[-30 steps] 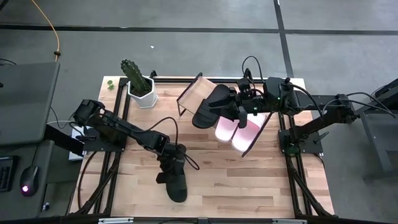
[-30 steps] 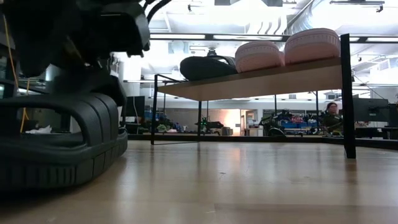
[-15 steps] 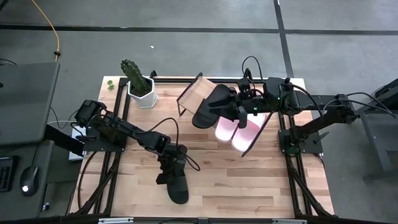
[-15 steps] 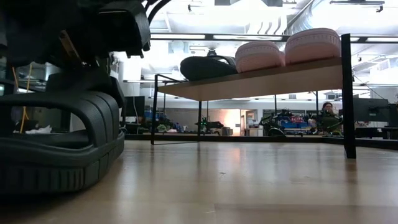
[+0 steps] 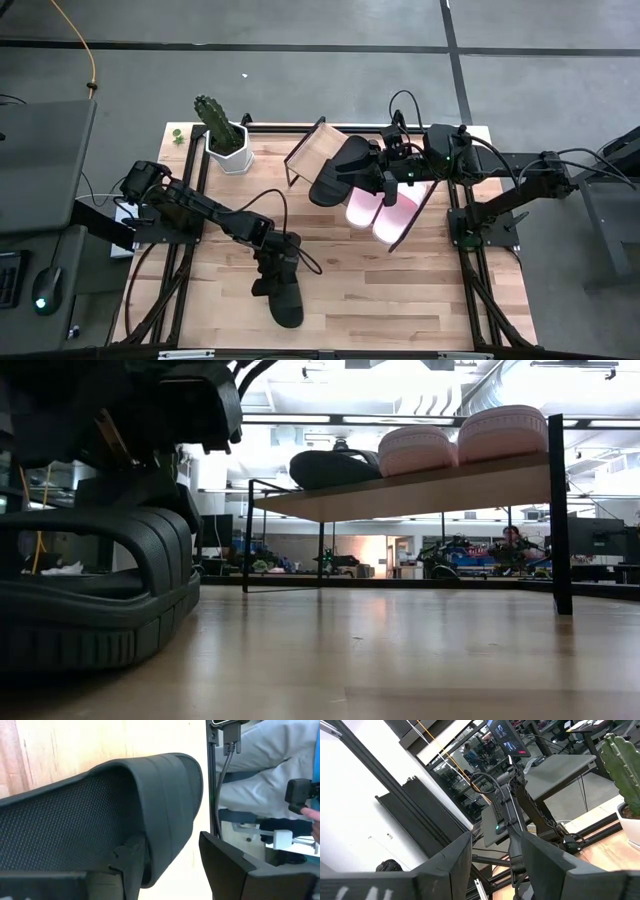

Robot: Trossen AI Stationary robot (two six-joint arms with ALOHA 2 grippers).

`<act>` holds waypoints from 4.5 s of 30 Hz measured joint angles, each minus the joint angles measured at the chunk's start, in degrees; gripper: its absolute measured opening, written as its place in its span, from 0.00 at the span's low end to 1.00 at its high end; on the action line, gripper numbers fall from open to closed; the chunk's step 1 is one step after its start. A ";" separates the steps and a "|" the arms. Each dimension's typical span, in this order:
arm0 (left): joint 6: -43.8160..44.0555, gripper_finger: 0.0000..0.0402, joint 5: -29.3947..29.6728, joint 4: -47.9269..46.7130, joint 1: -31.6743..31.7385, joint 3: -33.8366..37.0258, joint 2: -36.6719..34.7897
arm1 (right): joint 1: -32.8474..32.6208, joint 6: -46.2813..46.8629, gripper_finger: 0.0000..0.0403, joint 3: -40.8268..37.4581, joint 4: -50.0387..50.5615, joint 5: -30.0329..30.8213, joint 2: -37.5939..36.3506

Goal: Pick and place slides into the shelf
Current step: Put the black slipper on the shelf

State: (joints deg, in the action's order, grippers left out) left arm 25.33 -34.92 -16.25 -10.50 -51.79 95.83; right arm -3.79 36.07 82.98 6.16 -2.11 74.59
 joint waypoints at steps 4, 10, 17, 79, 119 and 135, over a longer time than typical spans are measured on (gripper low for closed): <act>0.45 0.43 0.48 -0.01 0.00 0.00 0.00 | 0.00 0.00 0.40 0.00 -0.01 0.00 0.00; 0.47 0.42 0.62 0.00 0.00 0.00 -0.02 | 0.00 0.00 0.40 0.00 -0.01 0.00 0.00; 0.51 0.29 0.68 0.00 0.00 0.00 -0.02 | 0.00 0.00 0.40 0.00 0.00 0.00 0.00; -18.79 0.00 5.13 -43.04 0.04 -30.56 -0.07 | 0.00 -0.52 0.40 0.09 1.98 0.46 -0.04; -35.88 0.00 14.47 -73.77 11.63 -73.14 -0.13 | 4.07 13.00 0.40 0.02 8.74 2.28 -0.04; -35.62 0.00 11.81 -73.77 11.61 -77.70 -0.11 | 4.48 15.20 0.40 0.00 7.42 4.84 2.21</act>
State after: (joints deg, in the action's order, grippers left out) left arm -10.28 -23.11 -90.02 1.10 -129.49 95.72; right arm 0.69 51.27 82.98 13.58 2.73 76.79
